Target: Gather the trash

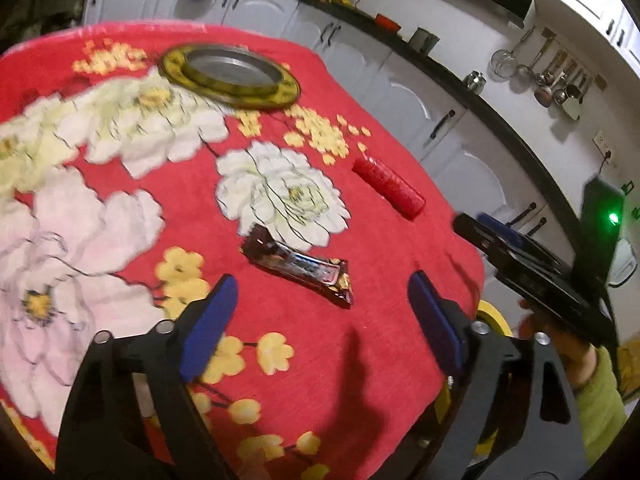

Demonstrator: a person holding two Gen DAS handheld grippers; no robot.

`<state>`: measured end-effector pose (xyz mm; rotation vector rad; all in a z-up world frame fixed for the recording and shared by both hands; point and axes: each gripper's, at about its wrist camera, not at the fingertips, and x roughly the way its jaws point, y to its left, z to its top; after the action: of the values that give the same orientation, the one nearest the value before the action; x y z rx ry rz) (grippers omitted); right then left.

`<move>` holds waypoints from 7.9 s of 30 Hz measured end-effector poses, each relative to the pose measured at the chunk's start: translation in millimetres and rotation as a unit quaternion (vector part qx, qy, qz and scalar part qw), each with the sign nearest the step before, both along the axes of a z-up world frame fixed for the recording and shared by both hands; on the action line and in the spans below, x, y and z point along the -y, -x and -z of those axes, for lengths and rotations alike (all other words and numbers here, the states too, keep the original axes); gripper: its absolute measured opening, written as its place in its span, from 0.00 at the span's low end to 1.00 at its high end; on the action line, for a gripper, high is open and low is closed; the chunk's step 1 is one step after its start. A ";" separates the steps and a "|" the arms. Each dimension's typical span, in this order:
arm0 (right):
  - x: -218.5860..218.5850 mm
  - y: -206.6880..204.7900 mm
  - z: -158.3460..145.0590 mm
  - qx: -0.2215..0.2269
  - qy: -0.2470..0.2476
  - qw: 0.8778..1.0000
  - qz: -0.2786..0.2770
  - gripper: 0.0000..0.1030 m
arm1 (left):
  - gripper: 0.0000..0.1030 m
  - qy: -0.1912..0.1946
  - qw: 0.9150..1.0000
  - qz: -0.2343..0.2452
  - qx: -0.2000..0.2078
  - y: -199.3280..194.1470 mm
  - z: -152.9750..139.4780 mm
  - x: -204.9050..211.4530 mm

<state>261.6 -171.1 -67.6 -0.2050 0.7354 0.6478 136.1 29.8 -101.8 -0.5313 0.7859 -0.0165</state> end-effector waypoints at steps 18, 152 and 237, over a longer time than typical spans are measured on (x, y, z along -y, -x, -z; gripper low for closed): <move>-52.1 -66.4 33.0 -0.038 0.041 0.998 -0.042 0.60 | 0.61 0.027 0.999 -0.024 -0.019 -37.6 18.2 -13.5; 269.2 178.3 52.3 -0.059 -0.097 0.953 0.280 0.61 | 0.85 -0.148 0.936 0.314 0.060 -45.3 -32.3 290.4; 101.1 258.3 -25.9 0.211 -0.108 0.950 0.201 0.94 | 0.89 -0.205 0.955 0.098 0.192 124.0 -73.7 81.5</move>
<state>3.3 -272.2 -41.7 0.0143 0.2734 0.2735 12.1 -51.7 -28.1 -0.0475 0.4391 -0.1347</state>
